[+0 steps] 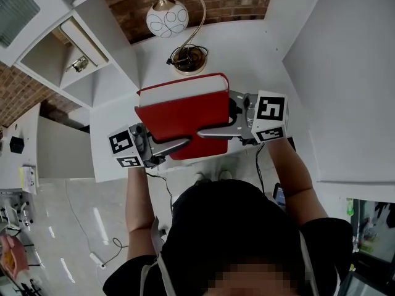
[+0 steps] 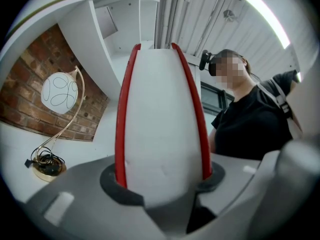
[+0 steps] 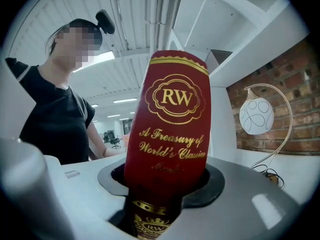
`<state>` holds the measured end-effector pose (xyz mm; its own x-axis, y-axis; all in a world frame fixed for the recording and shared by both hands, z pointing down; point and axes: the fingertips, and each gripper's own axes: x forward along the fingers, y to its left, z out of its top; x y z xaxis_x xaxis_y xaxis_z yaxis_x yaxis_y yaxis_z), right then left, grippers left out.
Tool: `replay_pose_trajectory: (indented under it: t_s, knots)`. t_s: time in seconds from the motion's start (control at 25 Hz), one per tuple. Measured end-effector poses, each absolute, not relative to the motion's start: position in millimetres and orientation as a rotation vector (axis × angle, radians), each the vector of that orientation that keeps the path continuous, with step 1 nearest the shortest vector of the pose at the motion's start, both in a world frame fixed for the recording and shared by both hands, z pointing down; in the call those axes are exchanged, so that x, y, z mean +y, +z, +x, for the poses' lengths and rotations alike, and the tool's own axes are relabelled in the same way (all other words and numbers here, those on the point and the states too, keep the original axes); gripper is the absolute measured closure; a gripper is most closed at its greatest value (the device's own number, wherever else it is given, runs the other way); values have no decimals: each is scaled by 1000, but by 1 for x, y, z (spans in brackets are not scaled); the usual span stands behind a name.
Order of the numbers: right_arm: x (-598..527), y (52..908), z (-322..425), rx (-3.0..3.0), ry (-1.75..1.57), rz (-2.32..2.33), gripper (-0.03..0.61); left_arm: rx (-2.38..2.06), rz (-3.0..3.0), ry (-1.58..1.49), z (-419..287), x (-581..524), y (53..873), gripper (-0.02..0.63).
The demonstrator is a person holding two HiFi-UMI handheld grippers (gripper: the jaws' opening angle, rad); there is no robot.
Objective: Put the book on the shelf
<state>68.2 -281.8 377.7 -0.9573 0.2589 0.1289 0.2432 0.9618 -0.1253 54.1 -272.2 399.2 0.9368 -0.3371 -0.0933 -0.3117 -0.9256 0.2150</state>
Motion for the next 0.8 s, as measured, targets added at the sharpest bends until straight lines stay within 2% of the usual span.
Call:
replay_pose_trajectory:
  t_s: [0.12,0.56,0.8]
  knots:
    - [-286,376,69,-2972,196,-348,347,-563,2897,-209,51,-278,397,373]
    - [-304,374,76,-2974,236,-163,359,-986,2815,-74,42,-311,397,223]
    - [-312,363,87,-2993,214,-82,359,-1061,2829,-38,36,-310,392,212]
